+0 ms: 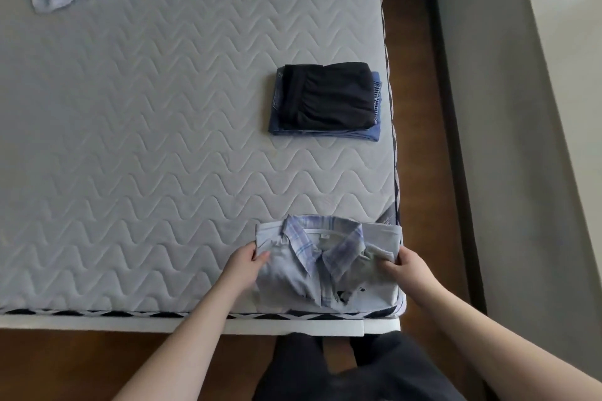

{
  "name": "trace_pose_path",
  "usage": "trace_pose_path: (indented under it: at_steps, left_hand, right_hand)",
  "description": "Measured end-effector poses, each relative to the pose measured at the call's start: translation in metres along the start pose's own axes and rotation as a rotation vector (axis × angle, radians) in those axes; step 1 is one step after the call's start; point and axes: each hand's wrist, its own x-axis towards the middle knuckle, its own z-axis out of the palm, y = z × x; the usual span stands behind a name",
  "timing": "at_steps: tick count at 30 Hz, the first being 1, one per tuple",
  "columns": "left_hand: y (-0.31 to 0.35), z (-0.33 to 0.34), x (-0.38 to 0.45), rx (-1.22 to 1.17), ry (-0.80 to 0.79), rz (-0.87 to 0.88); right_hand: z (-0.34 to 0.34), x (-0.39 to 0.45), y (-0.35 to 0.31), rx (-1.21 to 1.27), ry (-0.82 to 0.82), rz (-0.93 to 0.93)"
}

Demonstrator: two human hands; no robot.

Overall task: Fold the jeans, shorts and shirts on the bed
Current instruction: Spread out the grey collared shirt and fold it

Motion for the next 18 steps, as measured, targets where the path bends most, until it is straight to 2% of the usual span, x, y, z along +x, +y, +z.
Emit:
trace_pose_path:
  at_steps: [8, 13, 18]
  left_hand:
    - [0.004, 0.004, 0.09, -0.273, -0.025, -0.103]
    - [0.013, 0.01, 0.136, -0.353, -0.079, -0.11]
    - [0.013, 0.01, 0.172, -0.357, -0.088, -0.126]
  right_hand:
    - [0.008, 0.088, -0.019, 0.018, 0.061, 0.032]
    - [0.009, 0.141, -0.024, 0.113, -0.01, 0.025]
    - [0.013, 0.182, -0.02, -0.076, 0.091, 0.083]
